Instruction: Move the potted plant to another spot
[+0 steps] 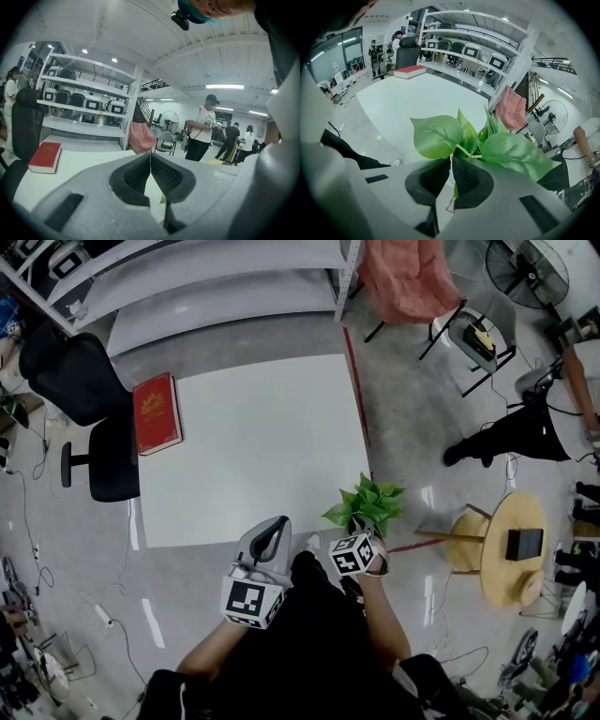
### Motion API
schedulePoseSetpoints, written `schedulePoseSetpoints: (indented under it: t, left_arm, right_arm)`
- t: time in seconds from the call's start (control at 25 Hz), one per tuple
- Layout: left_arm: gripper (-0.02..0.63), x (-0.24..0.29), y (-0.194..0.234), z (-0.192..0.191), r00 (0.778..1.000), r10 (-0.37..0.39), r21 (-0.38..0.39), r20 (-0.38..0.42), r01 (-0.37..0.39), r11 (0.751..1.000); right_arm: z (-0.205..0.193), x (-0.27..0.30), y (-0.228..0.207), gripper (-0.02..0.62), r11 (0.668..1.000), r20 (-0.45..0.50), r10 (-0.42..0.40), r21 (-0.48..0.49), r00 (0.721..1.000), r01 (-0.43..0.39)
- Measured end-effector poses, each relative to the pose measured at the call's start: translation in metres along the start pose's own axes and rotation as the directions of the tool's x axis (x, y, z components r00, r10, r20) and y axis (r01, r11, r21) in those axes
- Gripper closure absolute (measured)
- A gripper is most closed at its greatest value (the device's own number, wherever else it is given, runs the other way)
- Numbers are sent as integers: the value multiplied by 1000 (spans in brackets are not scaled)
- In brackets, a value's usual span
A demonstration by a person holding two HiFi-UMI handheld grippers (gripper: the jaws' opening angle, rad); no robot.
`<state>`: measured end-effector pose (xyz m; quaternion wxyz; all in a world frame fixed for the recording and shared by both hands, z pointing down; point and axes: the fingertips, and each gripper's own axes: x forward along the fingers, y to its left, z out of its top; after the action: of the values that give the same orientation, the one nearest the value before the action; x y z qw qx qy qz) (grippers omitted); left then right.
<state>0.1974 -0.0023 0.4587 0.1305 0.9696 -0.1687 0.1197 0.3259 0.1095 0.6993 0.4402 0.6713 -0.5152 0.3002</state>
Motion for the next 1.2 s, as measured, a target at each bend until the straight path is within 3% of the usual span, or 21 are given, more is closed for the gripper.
schedulePoseSetpoints:
  t: [0.44,0.8,1.2]
  left_arm:
    - [588,-34,12,-4,988,145,-38,47,-143,989]
    - [588,-79,45,-6,955,288,-84,67,-282,956]
    - [588,-145,109,2,918,380,-108,111,-369,923]
  right_arm:
    - [21,-8,22,580,990,68,69,-124,995,-60]
    - [57,-18,51,580,963,116,127,-251,985,-95]
    - [114,-33,118,580,930,151,171,-350,974,-109]
